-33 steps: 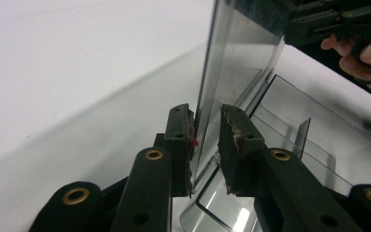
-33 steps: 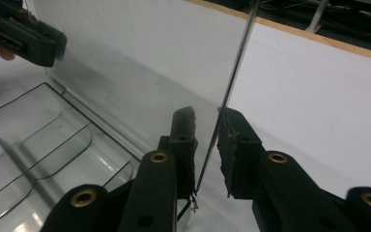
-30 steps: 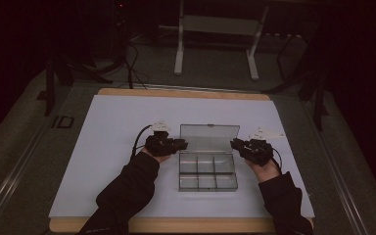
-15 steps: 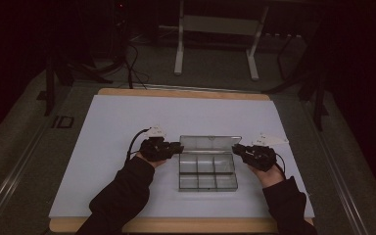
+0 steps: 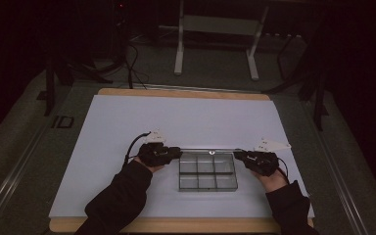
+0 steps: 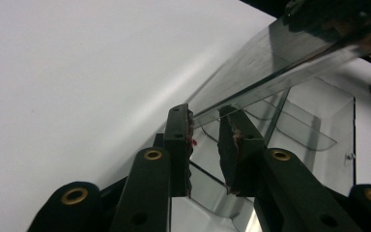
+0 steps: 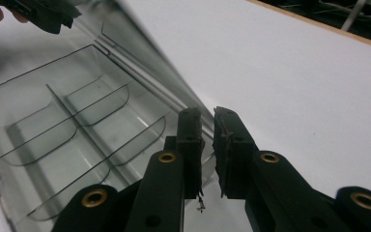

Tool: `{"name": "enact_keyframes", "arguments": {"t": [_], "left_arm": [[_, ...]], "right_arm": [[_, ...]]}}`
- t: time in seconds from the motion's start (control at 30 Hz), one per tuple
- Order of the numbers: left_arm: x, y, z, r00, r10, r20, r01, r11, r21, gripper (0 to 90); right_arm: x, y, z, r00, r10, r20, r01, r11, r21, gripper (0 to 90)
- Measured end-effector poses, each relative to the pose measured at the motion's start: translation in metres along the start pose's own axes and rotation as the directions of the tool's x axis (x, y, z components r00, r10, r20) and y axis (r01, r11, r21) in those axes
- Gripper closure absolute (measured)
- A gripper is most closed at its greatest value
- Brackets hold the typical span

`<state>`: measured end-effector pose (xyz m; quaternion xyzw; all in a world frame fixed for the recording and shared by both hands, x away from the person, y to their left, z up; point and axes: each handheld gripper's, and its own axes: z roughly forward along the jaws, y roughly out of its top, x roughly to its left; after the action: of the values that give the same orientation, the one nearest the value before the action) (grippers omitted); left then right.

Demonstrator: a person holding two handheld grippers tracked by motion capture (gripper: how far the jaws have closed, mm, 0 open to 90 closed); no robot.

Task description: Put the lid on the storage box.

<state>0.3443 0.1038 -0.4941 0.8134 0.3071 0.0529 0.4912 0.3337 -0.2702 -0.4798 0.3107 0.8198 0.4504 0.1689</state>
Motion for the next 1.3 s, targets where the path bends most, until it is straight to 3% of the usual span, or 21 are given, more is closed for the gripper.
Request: {"name": "enact_keyframes", "arguments": {"t": [0.6,0.93,1.1,1.3], "left_arm": [[-0.008,-0.015,0.000,0.9992,0.040,-0.004,-0.039,0.9970,0.066,78.5],[-0.002,-0.026,0.006,0.9999,0.016,0.007,-0.016,0.9948,0.100,78.2],[0.004,-0.033,0.005,0.9996,-0.024,0.013,0.022,0.9960,0.086,78.2],[0.006,-0.032,0.004,0.9997,-0.025,-0.003,0.025,0.9963,0.082,74.3]], "right_arm": [[0.000,-0.022,0.000,0.9981,-0.002,-0.062,0.004,0.999,0.045,81.6],[-0.004,-0.032,0.006,0.9984,0.009,-0.056,-0.005,0.997,0.082,81.6],[-0.007,-0.037,0.010,0.9982,0.024,-0.055,-0.018,0.995,0.098,81.5],[-0.011,-0.036,0.008,0.9985,0.035,-0.042,-0.031,0.996,0.089,77.4]]}}
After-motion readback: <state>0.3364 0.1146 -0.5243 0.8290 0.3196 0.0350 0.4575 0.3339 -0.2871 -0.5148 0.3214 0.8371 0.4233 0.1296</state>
